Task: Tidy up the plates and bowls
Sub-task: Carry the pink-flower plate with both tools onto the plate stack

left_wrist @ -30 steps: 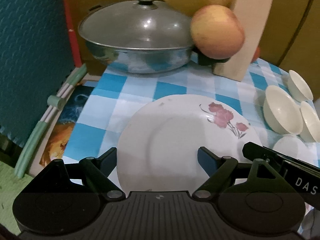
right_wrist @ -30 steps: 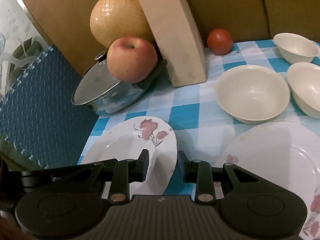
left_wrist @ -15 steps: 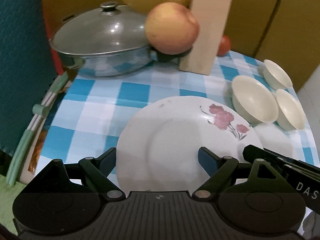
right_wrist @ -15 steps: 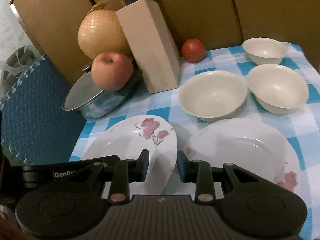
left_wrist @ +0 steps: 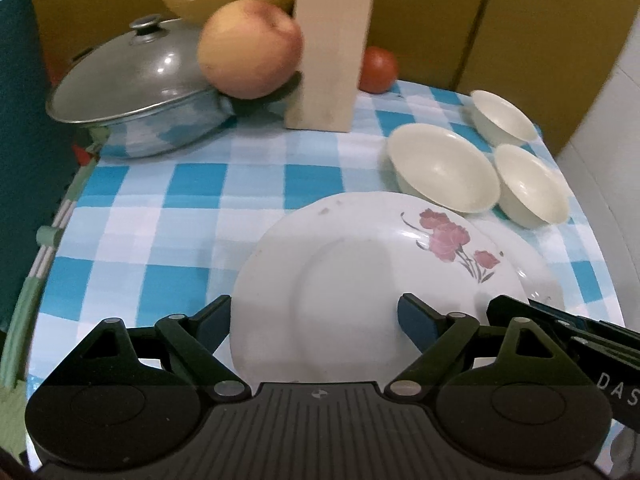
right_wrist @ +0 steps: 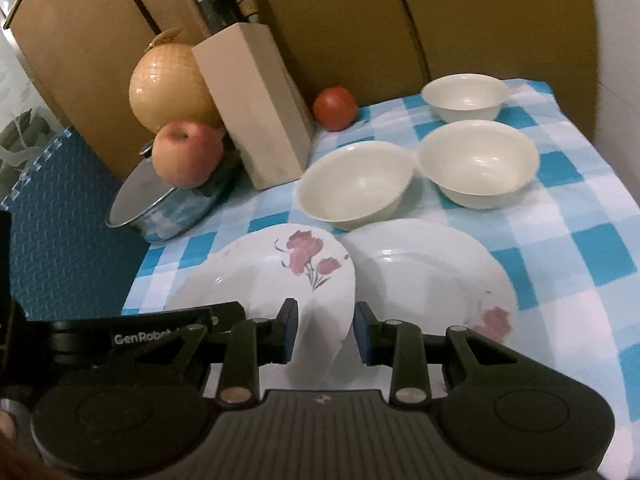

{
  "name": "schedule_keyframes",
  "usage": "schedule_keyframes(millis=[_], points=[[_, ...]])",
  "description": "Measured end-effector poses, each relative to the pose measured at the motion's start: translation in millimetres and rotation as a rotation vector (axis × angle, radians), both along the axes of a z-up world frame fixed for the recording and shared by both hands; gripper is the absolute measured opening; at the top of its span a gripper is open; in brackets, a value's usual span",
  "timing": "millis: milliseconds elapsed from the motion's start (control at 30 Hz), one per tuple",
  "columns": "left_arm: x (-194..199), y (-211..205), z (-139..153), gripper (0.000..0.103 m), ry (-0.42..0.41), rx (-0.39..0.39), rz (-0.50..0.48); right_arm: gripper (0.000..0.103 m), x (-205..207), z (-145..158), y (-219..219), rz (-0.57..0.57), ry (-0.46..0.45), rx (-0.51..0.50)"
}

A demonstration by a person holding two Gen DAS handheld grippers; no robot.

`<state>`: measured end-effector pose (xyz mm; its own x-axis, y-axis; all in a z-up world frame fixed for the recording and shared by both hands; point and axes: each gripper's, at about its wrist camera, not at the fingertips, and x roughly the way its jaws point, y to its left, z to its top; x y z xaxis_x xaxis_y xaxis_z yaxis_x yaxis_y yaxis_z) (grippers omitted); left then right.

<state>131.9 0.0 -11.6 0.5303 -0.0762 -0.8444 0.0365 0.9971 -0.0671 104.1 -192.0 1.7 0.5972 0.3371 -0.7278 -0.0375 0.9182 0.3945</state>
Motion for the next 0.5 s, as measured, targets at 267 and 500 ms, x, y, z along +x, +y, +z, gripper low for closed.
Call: schedule_keyframes(millis=[267,500], points=[[-7.1,-35.4,-5.9,0.093,0.000,0.005,-0.073,0.030,-20.0,1.4,-25.4,-0.071,0.019,-0.028],[-8.1,-55.6,-13.9,0.094,0.017,0.002,-0.118,0.030,-30.8,-1.5,-40.4,-0.109,0.032,-0.050]])
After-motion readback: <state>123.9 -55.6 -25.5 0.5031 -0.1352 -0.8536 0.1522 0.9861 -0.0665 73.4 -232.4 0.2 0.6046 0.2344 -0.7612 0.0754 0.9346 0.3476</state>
